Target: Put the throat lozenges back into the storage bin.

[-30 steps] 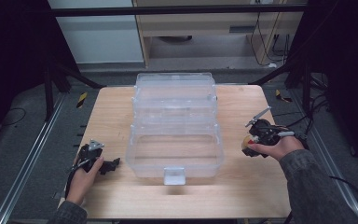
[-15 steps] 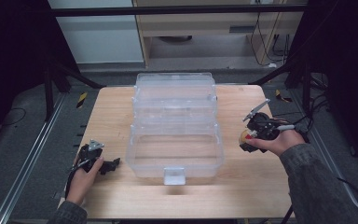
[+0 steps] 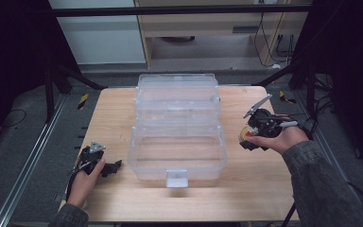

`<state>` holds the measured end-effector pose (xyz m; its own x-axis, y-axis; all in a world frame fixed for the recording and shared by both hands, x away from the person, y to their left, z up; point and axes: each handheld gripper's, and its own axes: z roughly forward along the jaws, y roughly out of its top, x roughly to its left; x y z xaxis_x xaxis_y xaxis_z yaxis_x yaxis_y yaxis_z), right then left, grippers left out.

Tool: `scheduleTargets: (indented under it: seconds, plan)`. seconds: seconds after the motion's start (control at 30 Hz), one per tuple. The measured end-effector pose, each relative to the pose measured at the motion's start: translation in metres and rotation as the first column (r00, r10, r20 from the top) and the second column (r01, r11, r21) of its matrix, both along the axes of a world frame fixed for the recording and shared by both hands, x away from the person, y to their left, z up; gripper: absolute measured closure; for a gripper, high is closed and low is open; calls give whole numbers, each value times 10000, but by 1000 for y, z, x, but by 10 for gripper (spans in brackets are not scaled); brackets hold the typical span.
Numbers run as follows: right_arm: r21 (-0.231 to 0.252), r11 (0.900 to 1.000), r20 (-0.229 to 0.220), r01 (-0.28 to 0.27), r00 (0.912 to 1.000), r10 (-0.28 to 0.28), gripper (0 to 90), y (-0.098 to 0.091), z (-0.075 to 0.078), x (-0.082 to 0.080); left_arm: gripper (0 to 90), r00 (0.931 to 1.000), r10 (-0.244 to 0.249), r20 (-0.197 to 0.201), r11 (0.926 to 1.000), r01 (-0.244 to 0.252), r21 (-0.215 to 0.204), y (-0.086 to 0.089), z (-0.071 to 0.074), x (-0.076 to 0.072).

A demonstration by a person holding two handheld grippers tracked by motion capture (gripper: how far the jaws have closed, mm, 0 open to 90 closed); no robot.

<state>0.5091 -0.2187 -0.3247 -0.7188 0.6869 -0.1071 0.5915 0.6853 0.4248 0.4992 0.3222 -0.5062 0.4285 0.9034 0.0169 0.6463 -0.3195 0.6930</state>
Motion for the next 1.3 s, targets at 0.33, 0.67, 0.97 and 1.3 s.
scheduleTargets:
  seconds: [0.33,0.67,0.97,1.3]
  plan:
    - [-35,9989,284,-477,9985,478,209,18,16,-6,0,10000,-24,19,10000,24,7,0,0,0]
    - [-131,9961,373,-877,9954,881,209,39,23,-8,0,10000,-56,40,10000,56,27,0,0,0]
    - [-155,9923,378,-1228,9916,1233,210,56,24,-10,0,10000,-68,52,10000,68,23,1,0,0]
    - [-176,9886,208,-1497,9885,1501,209,71,18,-12,0,10000,-71,57,10000,71,20,1,0,0]
